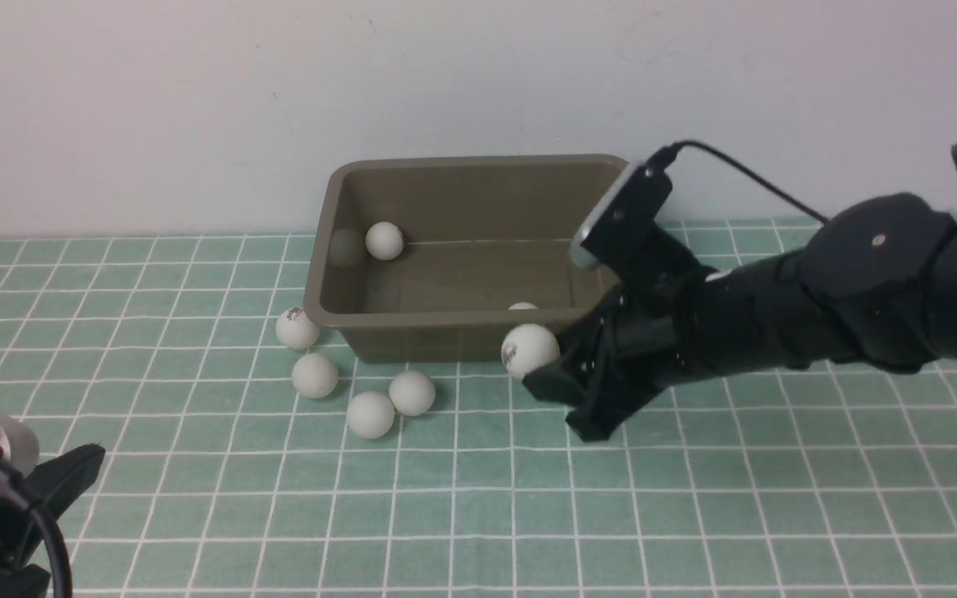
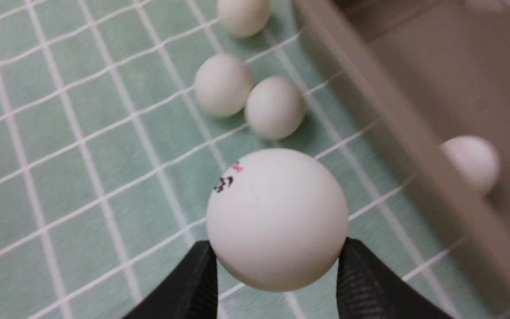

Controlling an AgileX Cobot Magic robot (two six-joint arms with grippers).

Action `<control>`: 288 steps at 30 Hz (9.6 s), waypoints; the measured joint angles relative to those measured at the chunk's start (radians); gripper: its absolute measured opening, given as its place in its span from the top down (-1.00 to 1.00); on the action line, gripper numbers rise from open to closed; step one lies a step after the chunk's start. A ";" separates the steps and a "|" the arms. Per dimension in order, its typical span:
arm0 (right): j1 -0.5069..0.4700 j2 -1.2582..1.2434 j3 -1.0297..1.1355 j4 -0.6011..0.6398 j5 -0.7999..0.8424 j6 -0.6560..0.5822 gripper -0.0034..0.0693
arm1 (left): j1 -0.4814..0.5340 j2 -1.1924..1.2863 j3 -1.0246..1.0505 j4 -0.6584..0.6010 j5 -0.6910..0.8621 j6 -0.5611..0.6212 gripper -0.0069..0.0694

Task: Put the table tennis balls in the box on the green coffee tablecloth.
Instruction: 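Release the ping pong ball into the bin and lift the gripper away, then reach for and grasp a ping pong ball on the table beside the basket, then drop the ball into the bin, then reach for and grasp a ping pong ball on the table beside the basket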

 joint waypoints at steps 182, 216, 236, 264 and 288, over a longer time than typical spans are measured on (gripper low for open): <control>-0.325 -0.725 -0.028 -1.148 0.302 1.237 -0.36 | -0.240 1.234 -0.387 -1.198 0.099 1.176 -0.08; -0.325 -0.725 -0.028 -1.070 0.350 1.234 -0.36 | -0.240 1.134 -0.612 -1.140 -0.245 1.100 -0.47; -0.325 -0.725 -0.028 -1.070 0.350 1.234 -0.36 | -0.240 0.958 -0.585 -0.342 0.132 0.115 -0.26; -0.325 -0.725 -0.028 -1.070 0.303 1.234 -0.36 | -0.240 1.117 -0.296 -0.999 -0.217 0.654 -0.21; -0.326 -0.725 -0.028 -1.070 0.298 1.234 -0.36 | -0.240 1.257 -0.296 -1.219 -0.288 0.888 -0.33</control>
